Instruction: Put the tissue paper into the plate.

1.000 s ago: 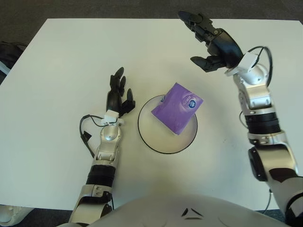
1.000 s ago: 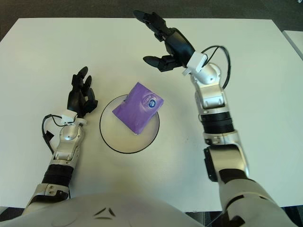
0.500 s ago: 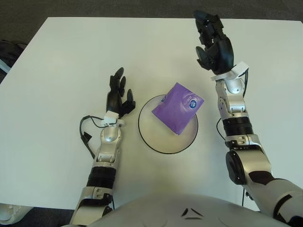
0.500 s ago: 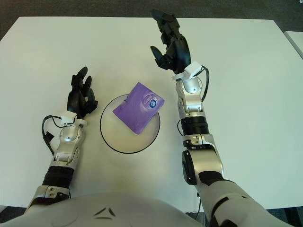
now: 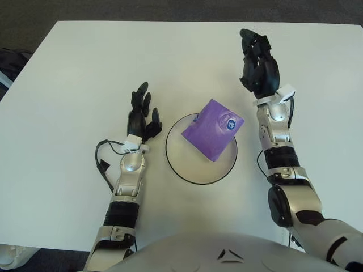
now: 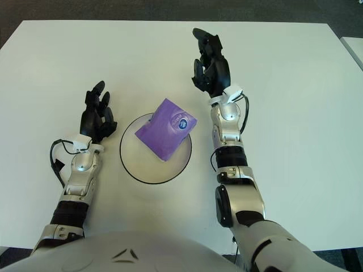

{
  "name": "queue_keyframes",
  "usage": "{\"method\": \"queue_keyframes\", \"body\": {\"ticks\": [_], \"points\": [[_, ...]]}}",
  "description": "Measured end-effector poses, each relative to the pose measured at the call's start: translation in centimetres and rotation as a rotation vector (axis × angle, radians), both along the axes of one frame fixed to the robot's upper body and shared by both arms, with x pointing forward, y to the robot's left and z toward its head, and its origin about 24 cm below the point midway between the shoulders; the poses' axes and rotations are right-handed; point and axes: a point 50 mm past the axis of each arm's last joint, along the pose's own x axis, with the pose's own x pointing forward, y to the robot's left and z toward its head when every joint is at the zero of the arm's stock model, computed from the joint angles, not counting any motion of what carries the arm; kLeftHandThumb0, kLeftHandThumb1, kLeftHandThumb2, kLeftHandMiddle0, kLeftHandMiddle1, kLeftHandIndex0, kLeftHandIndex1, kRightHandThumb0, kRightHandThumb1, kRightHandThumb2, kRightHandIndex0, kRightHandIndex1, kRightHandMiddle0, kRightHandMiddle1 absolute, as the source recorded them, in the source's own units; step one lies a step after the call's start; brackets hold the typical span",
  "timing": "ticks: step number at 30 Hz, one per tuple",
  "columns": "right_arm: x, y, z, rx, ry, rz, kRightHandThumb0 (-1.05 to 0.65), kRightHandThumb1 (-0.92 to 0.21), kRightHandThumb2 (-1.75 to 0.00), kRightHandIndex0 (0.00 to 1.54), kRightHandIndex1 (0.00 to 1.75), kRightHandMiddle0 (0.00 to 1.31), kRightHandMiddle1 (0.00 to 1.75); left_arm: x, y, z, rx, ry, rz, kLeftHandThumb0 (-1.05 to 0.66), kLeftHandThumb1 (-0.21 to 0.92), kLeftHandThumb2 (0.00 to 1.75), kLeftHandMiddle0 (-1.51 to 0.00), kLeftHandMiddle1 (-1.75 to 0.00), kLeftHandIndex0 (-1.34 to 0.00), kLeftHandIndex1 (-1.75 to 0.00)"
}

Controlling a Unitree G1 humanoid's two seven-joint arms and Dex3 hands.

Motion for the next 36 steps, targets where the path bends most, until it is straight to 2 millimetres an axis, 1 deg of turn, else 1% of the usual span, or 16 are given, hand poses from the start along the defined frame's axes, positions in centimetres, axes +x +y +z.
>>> {"method": "queue_keyframes", "body": {"ticks": [3, 11, 20, 26, 36], "points": [[-0.2, -0.3, -0.8, 0.017, 0.026, -0.012, -0.6, -0.92, -0.86, 0.33, 0.07, 0.0, 0.71, -0.1, 0.0, 0.0, 0.0, 0.001, 0.0, -0.79, 0.92, 0.77, -0.34, -0.02, 0.0, -0.65], [-0.6, -1.7, -2.5, 0.071, 0.104, -0.052, -0.61, -0.92, -0.84, 0.34, 0.06, 0.0, 0.77, -0.2, 0.1, -0.1, -0.001, 0.005, 0.003, -0.79, 0.92, 0.78, -0.34, -0.02, 0.0, -0.65], [-1.0, -2.9, -3.7, 0.091, 0.156, -0.104, -0.62, -0.92, -0.83, 0.33, 0.05, 0.0, 0.77, -0.4, 0.1, -0.1, 0.0, 0.011, 0.004, -0.8, 0.92, 0.78, -0.34, -0.02, 0.0, -0.67], [-1.7, -3.1, -5.0, 0.096, 0.197, -0.117, -0.63, -0.92, -0.83, 0.33, 0.04, 0.0, 0.77, -0.4, 0.1, -0.1, 0.001, 0.012, 0.004, -0.79, 0.92, 0.78, -0.35, -0.02, 0.0, -0.67], [-2.9, -2.8, -7.4, 0.109, 0.278, -0.132, -0.64, -0.92, -0.86, 0.34, 0.05, 0.0, 0.77, -0.4, 0.1, -0.1, 0.0, 0.018, 0.003, -0.77, 0.92, 0.78, -0.34, -0.02, 0.0, -0.66]]}}
